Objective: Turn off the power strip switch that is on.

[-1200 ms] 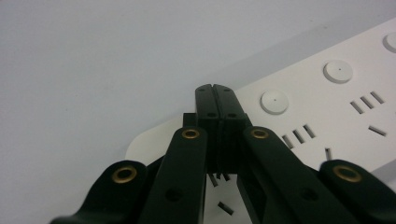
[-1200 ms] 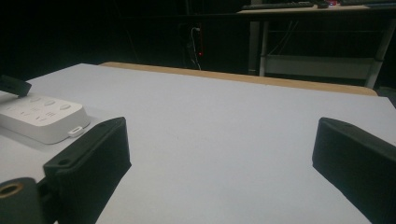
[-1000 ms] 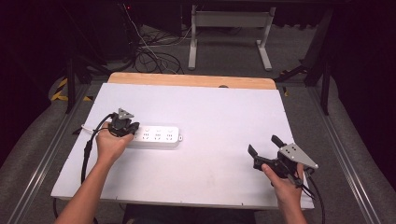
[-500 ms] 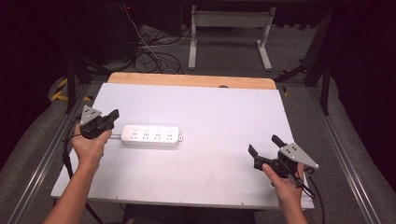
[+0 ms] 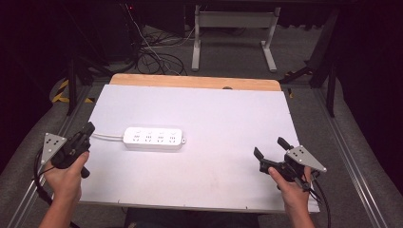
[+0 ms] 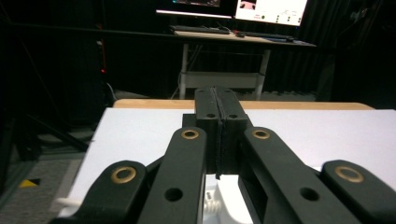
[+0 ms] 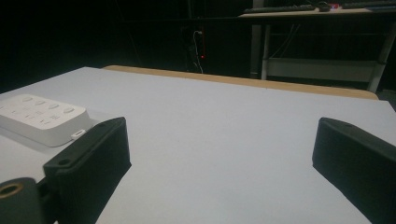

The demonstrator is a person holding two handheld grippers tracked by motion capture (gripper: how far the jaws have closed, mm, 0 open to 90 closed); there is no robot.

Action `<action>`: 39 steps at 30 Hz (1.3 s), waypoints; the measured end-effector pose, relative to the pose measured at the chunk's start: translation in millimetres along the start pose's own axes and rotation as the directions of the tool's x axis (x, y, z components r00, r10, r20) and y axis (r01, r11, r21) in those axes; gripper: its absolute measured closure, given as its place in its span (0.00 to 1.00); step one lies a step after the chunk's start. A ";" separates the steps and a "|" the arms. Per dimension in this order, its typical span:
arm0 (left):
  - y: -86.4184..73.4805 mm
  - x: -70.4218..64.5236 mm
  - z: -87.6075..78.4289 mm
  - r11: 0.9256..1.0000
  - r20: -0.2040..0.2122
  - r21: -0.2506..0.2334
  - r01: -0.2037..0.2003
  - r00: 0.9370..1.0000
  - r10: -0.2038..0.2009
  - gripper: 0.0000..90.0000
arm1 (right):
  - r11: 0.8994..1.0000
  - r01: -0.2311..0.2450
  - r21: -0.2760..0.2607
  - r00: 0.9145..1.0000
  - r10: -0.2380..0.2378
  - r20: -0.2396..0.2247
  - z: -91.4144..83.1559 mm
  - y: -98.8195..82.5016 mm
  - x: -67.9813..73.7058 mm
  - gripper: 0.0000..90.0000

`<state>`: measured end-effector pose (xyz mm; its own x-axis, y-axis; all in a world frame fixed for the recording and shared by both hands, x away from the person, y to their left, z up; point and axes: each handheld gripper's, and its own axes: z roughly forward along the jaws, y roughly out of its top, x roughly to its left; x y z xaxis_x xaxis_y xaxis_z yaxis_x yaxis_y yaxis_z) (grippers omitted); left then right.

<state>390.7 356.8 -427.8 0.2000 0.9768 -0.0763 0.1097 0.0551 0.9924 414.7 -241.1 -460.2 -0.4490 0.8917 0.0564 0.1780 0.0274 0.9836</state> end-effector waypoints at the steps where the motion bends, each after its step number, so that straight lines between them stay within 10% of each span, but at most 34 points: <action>1: -0.1 0.7 -1.4 1.000 -0.007 -0.003 -0.002 1.000 0.002 0.99 | 1.000 0.003 0.001 1.000 -0.003 0.000 0.3 0.1 -0.2 0.05; 13: -2.6 0.3 4.4 1.000 -0.043 0.001 -0.022 0.999 0.022 0.90 | 1.000 0.011 0.006 1.000 -0.011 -0.002 2.1 0.1 0.1 0.05; 24: -0.5 -3.9 12.9 1.000 -0.112 0.027 -0.004 0.994 0.007 0.09 | 1.000 0.016 0.009 1.000 -0.016 -0.003 2.2 -0.4 0.7 0.05; 39: -4.1 -2.3 12.2 0.998 -0.088 0.046 -0.036 0.995 0.040 0.05 | 1.000 0.016 0.001 1.000 -0.016 -0.007 2.1 0.4 -0.1 0.03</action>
<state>401.7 351.8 -432.8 0.1179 0.9926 -0.0278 0.1472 0.0102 0.9891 416.6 -240.2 -460.2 -0.4581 0.8879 0.0414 0.1719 0.0427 0.9842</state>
